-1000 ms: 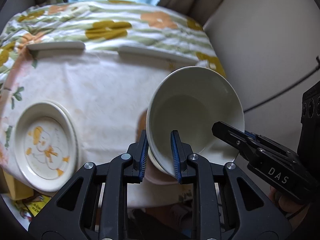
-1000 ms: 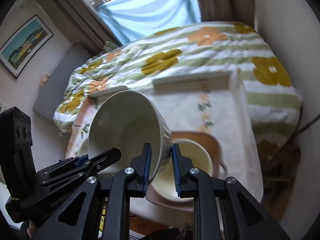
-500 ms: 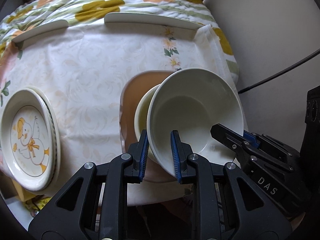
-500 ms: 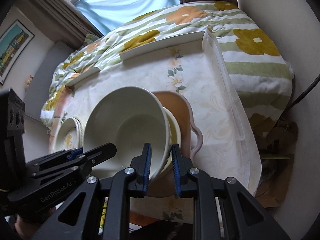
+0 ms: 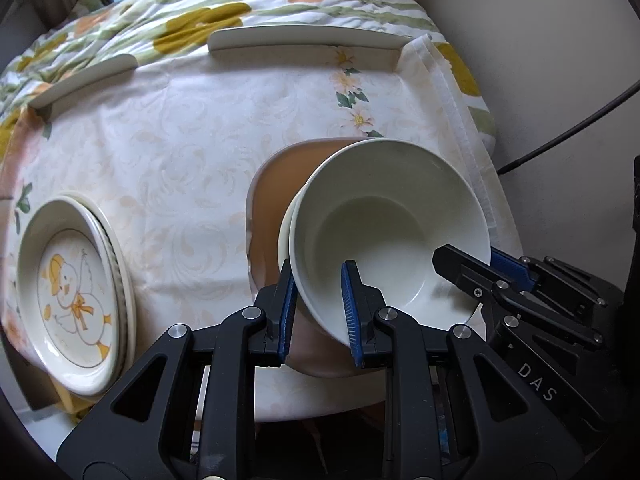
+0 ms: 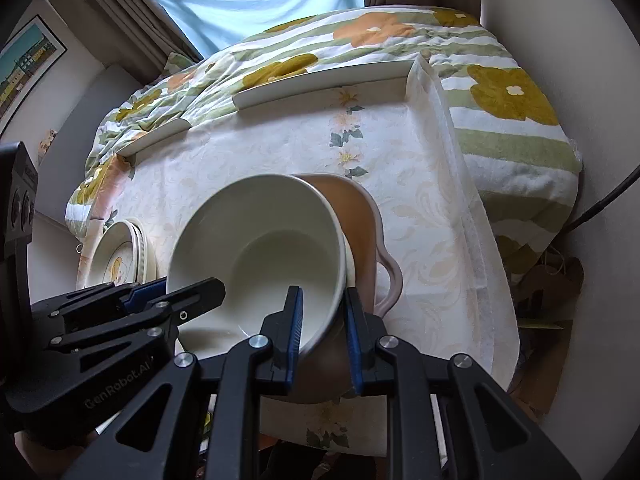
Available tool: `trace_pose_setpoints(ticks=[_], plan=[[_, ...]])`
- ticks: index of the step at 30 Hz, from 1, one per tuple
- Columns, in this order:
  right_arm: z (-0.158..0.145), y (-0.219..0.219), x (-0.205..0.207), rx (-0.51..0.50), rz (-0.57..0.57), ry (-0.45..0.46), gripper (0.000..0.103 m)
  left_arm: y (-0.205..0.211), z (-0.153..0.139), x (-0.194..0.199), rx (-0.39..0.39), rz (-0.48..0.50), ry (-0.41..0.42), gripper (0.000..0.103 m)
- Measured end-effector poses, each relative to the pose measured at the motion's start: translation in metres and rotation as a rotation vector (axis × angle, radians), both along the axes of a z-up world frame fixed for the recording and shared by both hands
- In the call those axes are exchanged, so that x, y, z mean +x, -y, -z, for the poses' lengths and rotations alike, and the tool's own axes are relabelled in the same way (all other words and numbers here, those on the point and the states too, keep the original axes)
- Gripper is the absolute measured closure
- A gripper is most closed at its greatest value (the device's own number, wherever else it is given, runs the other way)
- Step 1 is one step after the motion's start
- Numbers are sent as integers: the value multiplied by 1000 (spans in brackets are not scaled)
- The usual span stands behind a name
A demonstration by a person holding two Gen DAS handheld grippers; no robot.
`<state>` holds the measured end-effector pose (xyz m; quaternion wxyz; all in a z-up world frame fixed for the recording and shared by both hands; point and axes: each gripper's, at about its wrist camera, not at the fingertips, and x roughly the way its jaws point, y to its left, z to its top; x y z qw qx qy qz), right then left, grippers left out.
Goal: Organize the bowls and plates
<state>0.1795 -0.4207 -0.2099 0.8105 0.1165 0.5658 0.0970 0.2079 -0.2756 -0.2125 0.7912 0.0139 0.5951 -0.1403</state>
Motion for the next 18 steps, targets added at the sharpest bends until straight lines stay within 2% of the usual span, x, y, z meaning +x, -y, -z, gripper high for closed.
trace_pose_setpoints(ticks=[4, 18], plan=[[0, -1, 0, -1, 2, 1, 84, 4, 1, 0, 53, 14, 27, 83], [-6, 2, -1, 14, 8, 18, 84, 1, -2, -2, 35, -1, 42, 84]])
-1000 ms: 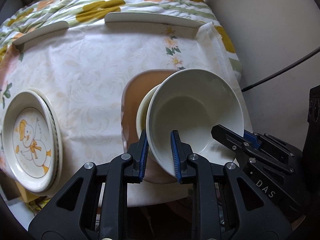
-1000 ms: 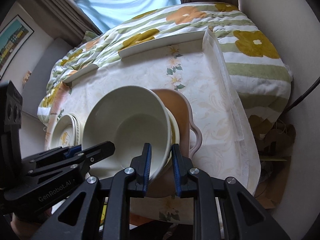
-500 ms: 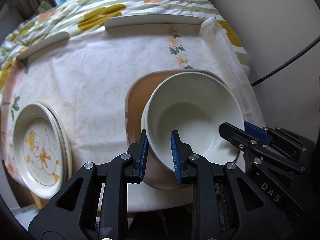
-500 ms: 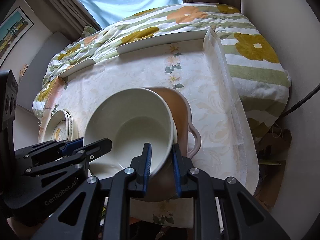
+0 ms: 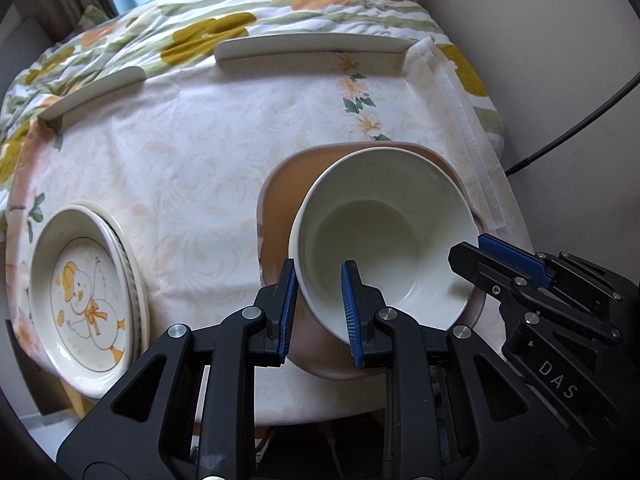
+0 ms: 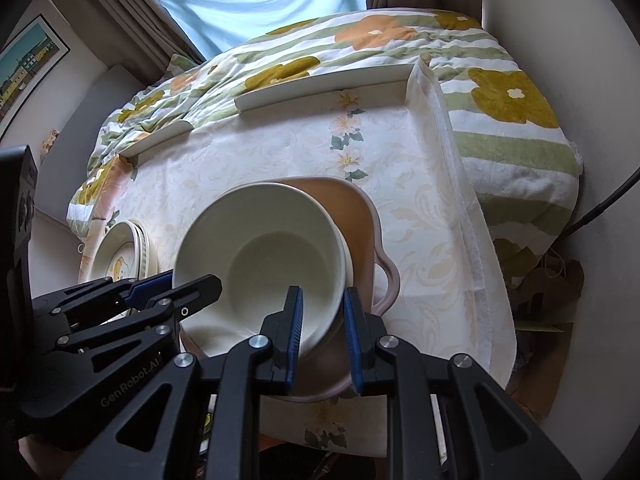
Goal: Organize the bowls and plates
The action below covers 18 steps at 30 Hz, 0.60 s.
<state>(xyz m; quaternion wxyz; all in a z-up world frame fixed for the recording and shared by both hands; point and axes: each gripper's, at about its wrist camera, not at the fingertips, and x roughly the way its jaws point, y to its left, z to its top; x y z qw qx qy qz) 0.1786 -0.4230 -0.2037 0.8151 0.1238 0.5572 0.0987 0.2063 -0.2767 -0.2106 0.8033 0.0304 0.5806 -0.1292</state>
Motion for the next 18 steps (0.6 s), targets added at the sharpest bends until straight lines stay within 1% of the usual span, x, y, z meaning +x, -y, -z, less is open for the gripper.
trace_pose_setpoints(ticks=[4, 6, 10, 12, 13, 14, 15, 16, 17, 18], plan=[[-4, 2, 0, -6, -5, 8, 84, -5, -8, -3, -19, -8, 26, 83], [-7, 3, -2, 12, -1, 17, 84, -9, -15, -7, -29, -14, 50, 83], [-23, 10, -6, 15, 15, 57, 84, -18, -33, -14, -26, -18, 103, 83], [-35, 15, -11, 15, 23, 85, 84, -22, -43, -19, -22, -17, 133, 82], [-39, 15, -13, 8, 23, 93, 82, -23, -47, -21, -19, -17, 144, 80], [-44, 16, -17, -5, 22, 106, 76, -25, -50, -23, -17, -16, 154, 78], [-47, 16, -20, -13, 21, 116, 72, -28, -54, -27, -17, -15, 165, 64], [-51, 16, -24, -20, 20, 128, 60, -30, -57, -29, -19, -17, 173, 36], [-53, 16, -27, -26, 20, 137, 50, -32, -60, -33, -19, -23, 192, 22], [-56, 16, -31, -30, 21, 145, 49, -36, -66, -38, -8, -37, 229, 9]])
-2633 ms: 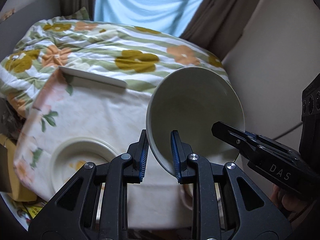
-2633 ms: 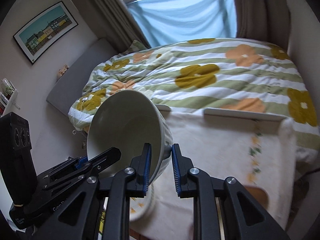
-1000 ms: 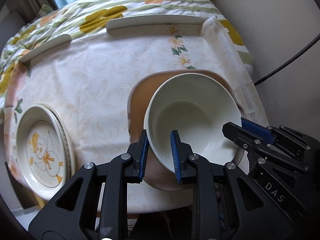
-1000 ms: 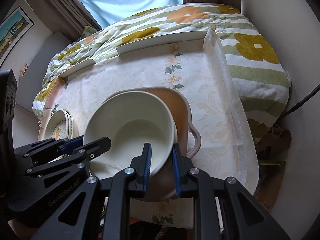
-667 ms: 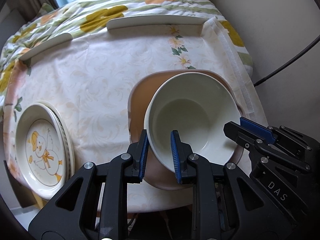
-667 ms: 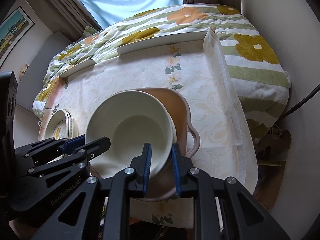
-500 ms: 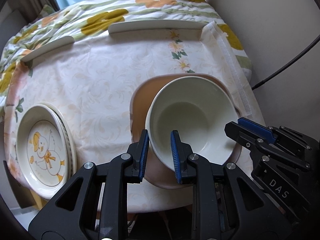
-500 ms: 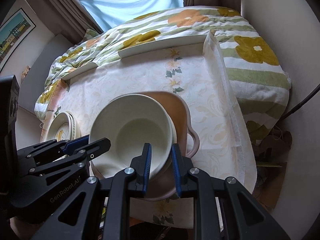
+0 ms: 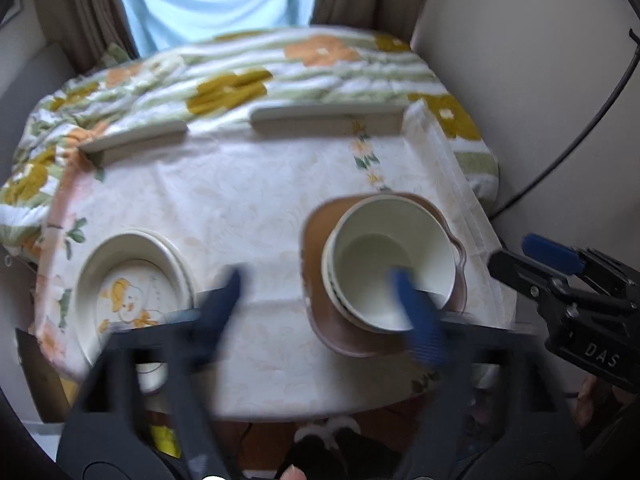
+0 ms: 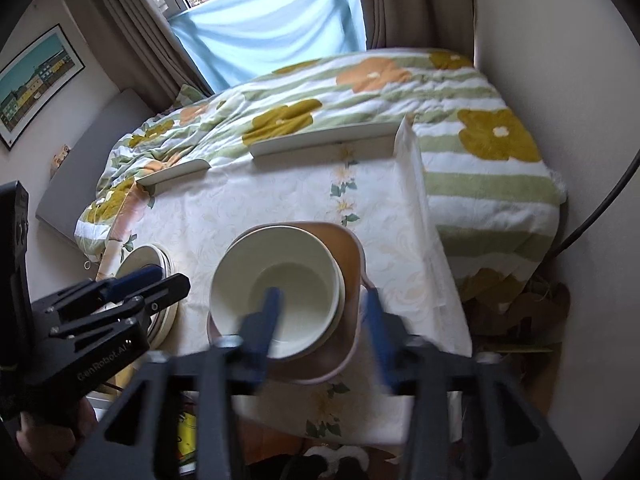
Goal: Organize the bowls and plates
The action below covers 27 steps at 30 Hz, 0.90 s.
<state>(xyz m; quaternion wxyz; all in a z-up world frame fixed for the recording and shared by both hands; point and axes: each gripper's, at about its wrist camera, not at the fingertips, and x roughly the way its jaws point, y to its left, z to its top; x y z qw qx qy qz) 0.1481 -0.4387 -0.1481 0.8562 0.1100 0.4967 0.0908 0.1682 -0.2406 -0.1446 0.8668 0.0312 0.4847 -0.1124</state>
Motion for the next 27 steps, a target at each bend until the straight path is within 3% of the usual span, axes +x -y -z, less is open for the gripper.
trace_pose_setpoints(ticks=[1, 3, 4, 5, 9, 13, 18, 25, 27], plan=[[-2, 0, -4, -3, 0, 6, 48, -3, -4, -3, 9, -4, 17, 6], [-5, 0, -12, -14, 2, 21, 34, -7, -11, -8, 35, -3, 40, 6], [-7, 0, -16, -18, 5, 37, 13, -11, -15, -11, 46, -3, 55, 6], [-9, 1, -20, -24, 8, 55, 0, -14, -18, -12, 48, -4, 63, 6], [-19, 6, -34, -81, 16, 124, 0, -29, -25, -22, 76, -13, 90, 6], [-14, 13, -34, -121, 0, 44, 0, -25, -14, -23, 161, 33, 68, 5], [5, 18, -32, -156, 18, -43, 0, -20, 18, -14, 171, 124, -61, 5], [44, 12, -4, -160, -64, -199, 0, -8, 62, 19, 160, 177, -226, 5], [53, 9, 6, -177, -88, -239, 7, -6, 73, 26, 145, 177, -265, 5]])
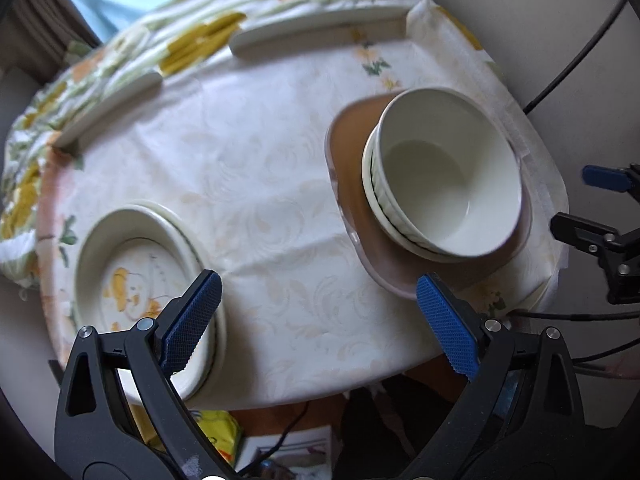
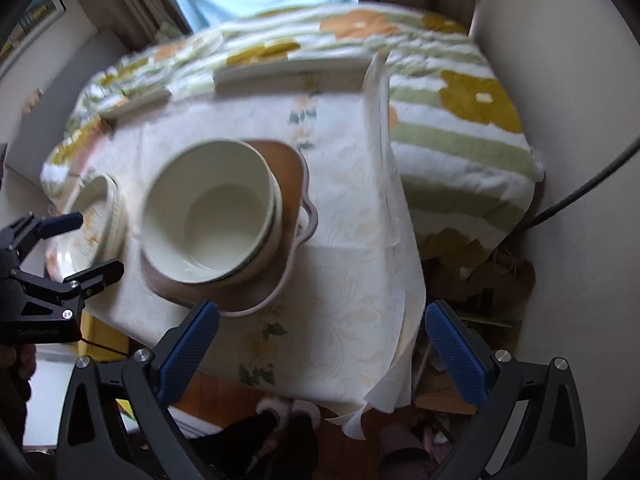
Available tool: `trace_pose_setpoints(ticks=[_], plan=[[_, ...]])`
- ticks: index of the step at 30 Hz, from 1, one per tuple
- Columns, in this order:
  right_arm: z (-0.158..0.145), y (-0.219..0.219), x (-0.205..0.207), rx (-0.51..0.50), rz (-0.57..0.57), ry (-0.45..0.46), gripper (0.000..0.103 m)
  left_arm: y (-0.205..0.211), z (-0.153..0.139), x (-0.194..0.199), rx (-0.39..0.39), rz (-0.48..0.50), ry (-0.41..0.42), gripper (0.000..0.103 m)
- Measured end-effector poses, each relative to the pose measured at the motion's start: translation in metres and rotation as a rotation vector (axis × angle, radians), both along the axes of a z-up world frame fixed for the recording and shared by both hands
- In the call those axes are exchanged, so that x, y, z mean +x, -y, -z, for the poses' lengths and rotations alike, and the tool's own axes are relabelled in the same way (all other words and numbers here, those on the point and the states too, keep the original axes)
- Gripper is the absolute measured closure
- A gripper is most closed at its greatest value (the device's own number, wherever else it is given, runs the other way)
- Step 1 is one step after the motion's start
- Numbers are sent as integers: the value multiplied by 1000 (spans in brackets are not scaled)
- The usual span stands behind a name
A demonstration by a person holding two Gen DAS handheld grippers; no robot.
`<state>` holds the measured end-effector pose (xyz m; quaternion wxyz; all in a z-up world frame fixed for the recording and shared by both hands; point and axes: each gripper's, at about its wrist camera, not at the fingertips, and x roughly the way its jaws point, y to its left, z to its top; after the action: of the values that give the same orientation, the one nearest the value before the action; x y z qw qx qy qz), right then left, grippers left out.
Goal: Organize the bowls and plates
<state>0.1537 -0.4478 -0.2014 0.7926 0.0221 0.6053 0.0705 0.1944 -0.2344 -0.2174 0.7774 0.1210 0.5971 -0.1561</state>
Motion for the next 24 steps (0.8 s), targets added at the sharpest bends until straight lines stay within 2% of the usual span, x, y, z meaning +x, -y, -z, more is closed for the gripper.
trace_pose_setpoints(ticks=[2, 3, 5, 6, 7, 15, 17, 21, 22, 24], plan=[[9, -4, 9, -5, -28, -43, 20, 1, 8, 7, -8, 0, -36, 6], [12, -6, 12, -10, -37, -58, 22, 2, 12, 9, -11, 2, -51, 9], [20, -10, 19, -15, -66, -90, 32, 5, 19, 14, -22, 9, -78, 27], [24, -11, 22, -17, -77, -101, 34, 7, 24, 17, -32, 11, -101, 43], [28, -13, 25, -21, -91, -116, 36, 8, 27, 19, -47, 14, -119, 47], [51, -31, 37, 7, -190, -177, 58, 30, 47, 21, -28, 74, -152, 60], [55, -33, 38, 37, -203, -181, 68, 33, 52, 22, -24, 75, -141, 62], [64, -37, 39, 60, -218, -175, 74, 39, 62, 22, -50, 82, -157, 71], [66, -38, 39, 70, -219, -176, 77, 43, 64, 21, -59, 87, -163, 77], [70, -41, 38, 88, -228, -173, 81, 45, 66, 19, -92, 82, -174, 82]])
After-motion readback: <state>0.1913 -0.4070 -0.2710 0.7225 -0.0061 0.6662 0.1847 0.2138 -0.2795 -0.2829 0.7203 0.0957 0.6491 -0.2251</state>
